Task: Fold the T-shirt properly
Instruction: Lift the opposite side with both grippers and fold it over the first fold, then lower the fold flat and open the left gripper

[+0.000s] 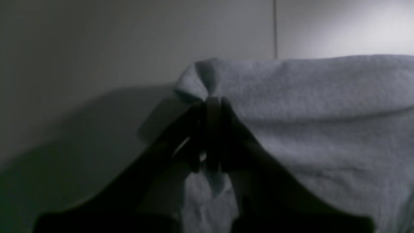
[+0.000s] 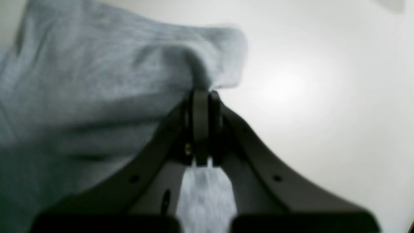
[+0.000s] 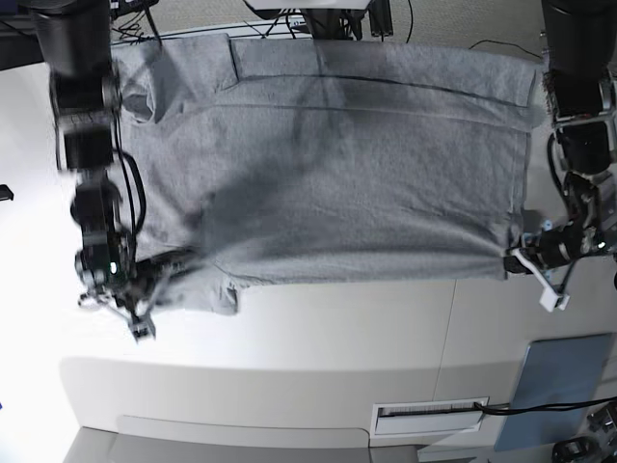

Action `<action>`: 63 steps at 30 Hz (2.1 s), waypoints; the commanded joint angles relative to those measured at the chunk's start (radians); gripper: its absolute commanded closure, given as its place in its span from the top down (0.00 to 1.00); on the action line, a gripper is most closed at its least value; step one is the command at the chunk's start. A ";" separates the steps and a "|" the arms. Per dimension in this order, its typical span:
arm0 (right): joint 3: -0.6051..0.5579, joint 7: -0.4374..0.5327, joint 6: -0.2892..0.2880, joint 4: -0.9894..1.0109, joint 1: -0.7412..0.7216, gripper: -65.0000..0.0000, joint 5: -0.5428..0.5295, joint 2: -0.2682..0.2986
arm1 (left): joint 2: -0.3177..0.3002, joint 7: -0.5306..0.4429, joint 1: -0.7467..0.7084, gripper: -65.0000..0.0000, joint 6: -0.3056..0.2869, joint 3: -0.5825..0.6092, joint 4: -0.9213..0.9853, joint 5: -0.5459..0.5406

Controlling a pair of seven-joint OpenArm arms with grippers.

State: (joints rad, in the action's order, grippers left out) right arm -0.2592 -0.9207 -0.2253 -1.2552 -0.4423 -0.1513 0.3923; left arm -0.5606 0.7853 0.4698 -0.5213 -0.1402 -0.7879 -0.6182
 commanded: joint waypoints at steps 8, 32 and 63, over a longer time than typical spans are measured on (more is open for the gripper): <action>0.063 -0.070 0.073 -0.468 0.240 0.00 0.116 0.121 | -0.049 0.020 -0.203 0.00 0.052 -0.007 -0.323 -0.053; 0.286 -0.190 0.137 -1.058 0.956 0.00 0.289 0.120 | -0.043 0.090 -0.656 0.00 -0.004 -0.282 -0.667 -0.172; 0.286 -0.205 0.145 -1.089 1.058 0.00 0.342 0.120 | -0.044 0.168 -0.672 0.00 0.000 -0.282 -0.667 -0.134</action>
State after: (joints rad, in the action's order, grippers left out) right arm 0.0151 -1.1286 -0.0937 -2.3287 0.6128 0.1574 0.4984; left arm -0.5793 0.9646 -0.2077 -0.5285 -0.4118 -1.4403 -0.7532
